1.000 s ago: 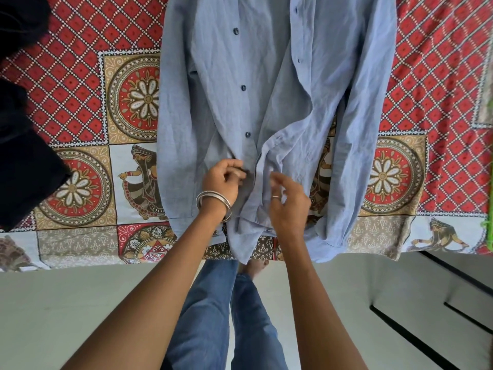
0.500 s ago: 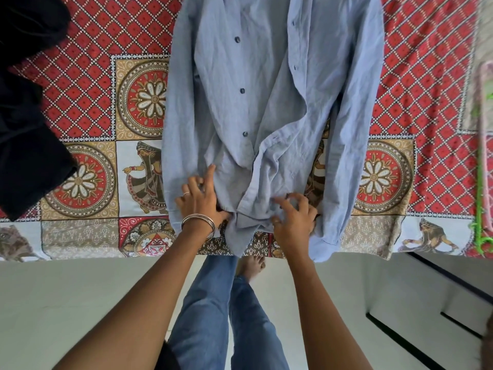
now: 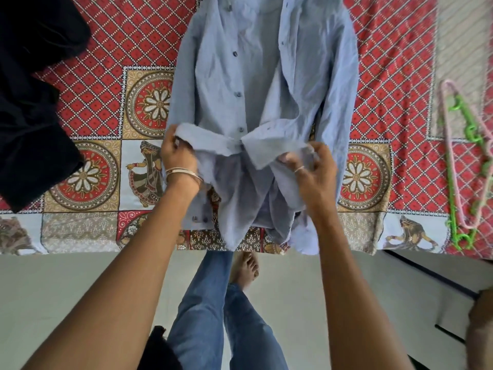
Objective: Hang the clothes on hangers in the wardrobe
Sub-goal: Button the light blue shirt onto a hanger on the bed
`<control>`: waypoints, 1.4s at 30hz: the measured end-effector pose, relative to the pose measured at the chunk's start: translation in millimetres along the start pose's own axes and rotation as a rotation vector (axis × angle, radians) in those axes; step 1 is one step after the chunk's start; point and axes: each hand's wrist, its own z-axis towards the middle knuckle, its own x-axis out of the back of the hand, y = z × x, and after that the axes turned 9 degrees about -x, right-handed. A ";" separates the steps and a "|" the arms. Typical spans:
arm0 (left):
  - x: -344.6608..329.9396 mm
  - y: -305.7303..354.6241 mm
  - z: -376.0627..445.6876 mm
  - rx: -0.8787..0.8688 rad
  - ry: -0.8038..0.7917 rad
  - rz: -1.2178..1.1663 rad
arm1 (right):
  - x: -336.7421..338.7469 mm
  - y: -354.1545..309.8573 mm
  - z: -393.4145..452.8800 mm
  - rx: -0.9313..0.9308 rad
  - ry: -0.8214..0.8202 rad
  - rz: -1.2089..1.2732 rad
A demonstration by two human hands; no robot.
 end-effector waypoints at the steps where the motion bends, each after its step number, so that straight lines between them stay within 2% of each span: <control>1: 6.3 12.3 -0.5 -0.082 -0.087 0.041 | 11.5 -3.8 -2.3 0.047 -0.118 -0.239; 3: 22.5 29.6 0.7 -0.141 -0.414 0.187 | 28.8 2.7 -4.8 -0.002 -0.287 -0.637; 4: 30.3 31.3 8.6 -0.156 -0.627 0.421 | 34.6 9.6 -4.3 -0.066 -0.267 -0.823; 5: 38.2 27.6 14.3 -0.125 -0.793 0.754 | 38.6 14.2 -5.2 -0.105 -0.176 -0.974; 6: 52.2 27.5 15.1 -0.104 -0.875 1.086 | 44.8 16.8 -10.5 -0.121 -0.005 -1.027; 7: 66.3 23.3 19.8 -0.077 -0.813 1.381 | 48.5 22.2 -16.4 -0.161 0.153 -0.932; 8: 80.4 28.2 24.0 -0.174 -0.695 1.462 | 54.2 21.0 -24.9 -0.191 0.296 -0.728; 9: 89.5 28.0 28.0 -0.205 -0.494 1.353 | 57.3 21.1 -26.2 -0.237 0.394 -0.446; 10: 92.6 25.4 31.4 -0.256 -0.268 1.162 | 58.4 18.5 -27.6 -0.296 0.422 -0.106; 11: 95.5 27.6 25.8 -0.198 -0.025 0.816 | 57.1 11.7 -35.1 -0.348 0.384 0.223; 12: 95.2 31.3 24.2 -0.102 0.099 0.443 | 52.7 5.9 -39.9 -0.362 0.317 0.456; 13: 90.7 34.1 18.7 0.057 0.124 0.036 | 50.1 0.1 -47.6 -0.327 0.261 0.571; 14: 88.3 26.0 16.9 0.194 0.067 -0.197 | 46.3 -1.8 -49.4 -0.284 0.220 0.648; 15: 85.6 14.8 16.7 0.249 0.022 -0.232 | 43.9 -1.7 -46.6 -0.244 0.223 0.695; 16: 88.2 8.0 13.5 0.227 -0.052 -0.065 | 41.3 -4.1 -51.4 -0.229 0.206 0.742; 18: 97.6 4.2 10.6 -0.027 -0.154 0.371 | 43.1 2.9 -55.5 -0.150 0.204 0.603; 19: 105.9 9.9 4.4 -0.177 -0.252 0.469 | 47.9 10.6 -57.6 -0.098 0.200 0.391; 20: 114.7 13.7 -3.5 -0.357 -0.374 0.626 | 55.6 22.0 -60.4 -0.068 0.198 0.072; 21: 130.1 14.0 -14.7 -0.439 -0.439 0.799 | 63.1 37.4 -65.3 -0.073 0.221 -0.281; 22: 143.4 11.1 -23.2 -0.437 -0.449 0.903 | 73.1 55.7 -71.1 -0.109 0.252 -0.568; 23: 157.7 9.0 -33.7 -0.357 -0.398 0.953 | 81.7 73.0 -78.7 -0.186 0.269 -0.718; 24: 172.6 -1.9 -37.0 -0.371 -0.375 1.093 | 84.7 86.8 -84.1 -0.264 0.272 -0.790; 25: 184.5 -12.7 -40.5 -0.284 -0.388 1.136 | 84.1 99.5 -89.8 -0.328 0.248 -0.855; 26: 193.4 -21.7 -43.3 -0.291 -0.396 1.230 | 76.5 107.2 -93.6 -0.377 0.220 -0.940; 27: 198.0 -23.7 -47.7 -0.244 -0.335 1.252 | 68.9 110.5 -98.8 -0.427 0.206 -1.040; 28: 205.7 -34.5 -51.5 -0.334 -0.330 1.298 | 60.9 110.0 -102.8 -0.473 0.172 -1.127; 29: 208.0 -44.2 -60.1 -0.509 -0.383 1.414 | 50.1 105.1 -105.0 -0.526 0.093 -1.168; 30: 208.3 -55.1 -69.1 -0.663 -0.481 1.425 | 40.7 98.5 -107.2 -0.521 -0.002 -1.193; 33: 190.3 -64.0 -90.1 -0.853 -0.709 1.359 | 8.0 84.1 -113.7 -0.276 -0.182 -1.312; 35: 160.7 -60.2 -89.3 -0.782 -0.799 1.211 | -18.3 66.9 -107.5 -0.205 -0.274 -1.219; 36: 144.4 -60.3 -82.5 -0.692 -0.823 1.128 | -34.0 62.0 -99.9 -0.137 -0.247 -1.107; 39: 96.0 -50.9 -70.7 -0.454 -0.748 0.901 | -64.7 50.6 -80.2 0.196 0.013 -0.720; 40: 78.0 -45.6 -65.2 -0.427 -0.711 0.832 | -70.3 46.9 -70.2 0.212 0.036 -0.626; 42: 47.9 -46.9 -48.7 -0.379 -0.710 0.788 | -88.6 42.3 -51.4 0.049 -0.054 -0.575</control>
